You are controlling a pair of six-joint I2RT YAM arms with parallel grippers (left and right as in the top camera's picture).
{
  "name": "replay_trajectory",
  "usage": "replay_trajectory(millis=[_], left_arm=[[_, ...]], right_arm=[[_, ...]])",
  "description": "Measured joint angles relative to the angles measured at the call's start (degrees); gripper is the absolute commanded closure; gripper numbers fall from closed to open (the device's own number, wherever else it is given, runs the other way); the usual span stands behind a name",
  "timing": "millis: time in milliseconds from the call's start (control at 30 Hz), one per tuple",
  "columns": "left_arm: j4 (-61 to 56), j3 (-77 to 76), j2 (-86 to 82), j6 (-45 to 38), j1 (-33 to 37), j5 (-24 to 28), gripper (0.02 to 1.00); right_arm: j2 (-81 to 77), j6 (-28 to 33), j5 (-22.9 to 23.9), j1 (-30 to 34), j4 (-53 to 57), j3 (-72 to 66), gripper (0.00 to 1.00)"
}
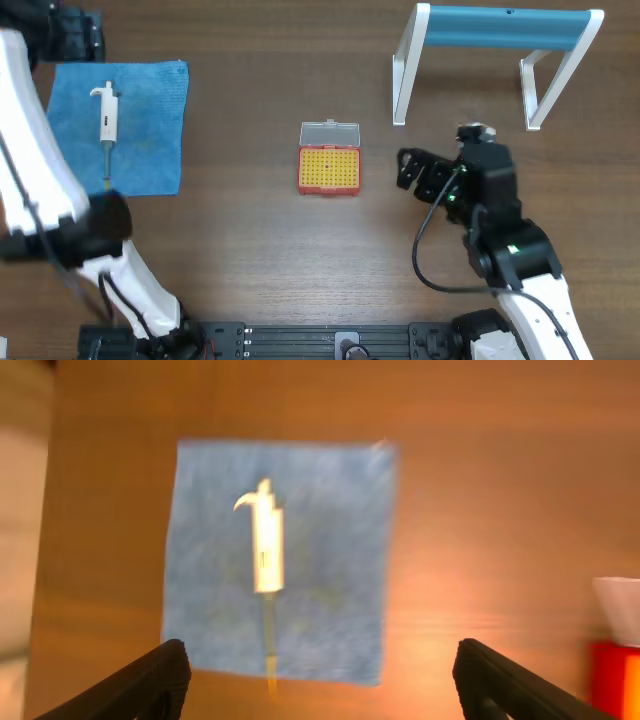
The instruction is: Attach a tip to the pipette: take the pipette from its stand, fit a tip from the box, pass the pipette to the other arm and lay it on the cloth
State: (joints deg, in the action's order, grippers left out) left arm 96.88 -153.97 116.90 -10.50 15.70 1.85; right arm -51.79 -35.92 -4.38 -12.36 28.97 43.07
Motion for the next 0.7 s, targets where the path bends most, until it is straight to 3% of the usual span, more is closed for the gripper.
replay_trajectory(millis=[133,267,433,567,700], left_arm=[[0.0,3.0,-12.4,2.8,-9.5,2.1,0.161],[0.0,15.1,-27.1,6.5,-21.6,3.3,0.161],[-1.7,47.6,-55.6,23.8,-40.6,-0.5,0.161],[-11.4,64.7,-72.4,35.8,-46.1,-2.5,0.161],[-22.1,78.0,-82.4,42.2,-46.7,-5.6,0.161]], right_arm=[[6.8,10.7,3.9,1.0,-1.4,0.1,0.027],[17.5,22.2,5.2,1.0,7.9,0.4,0.027],[39.0,33.5,3.7,1.0,18.9,-0.8,0.027],[51.3,40.0,2.1,1.0,17.2,-5.9,0.027],[44.1,42.9,2.8,1.0,13.6,-10.4,0.027]])
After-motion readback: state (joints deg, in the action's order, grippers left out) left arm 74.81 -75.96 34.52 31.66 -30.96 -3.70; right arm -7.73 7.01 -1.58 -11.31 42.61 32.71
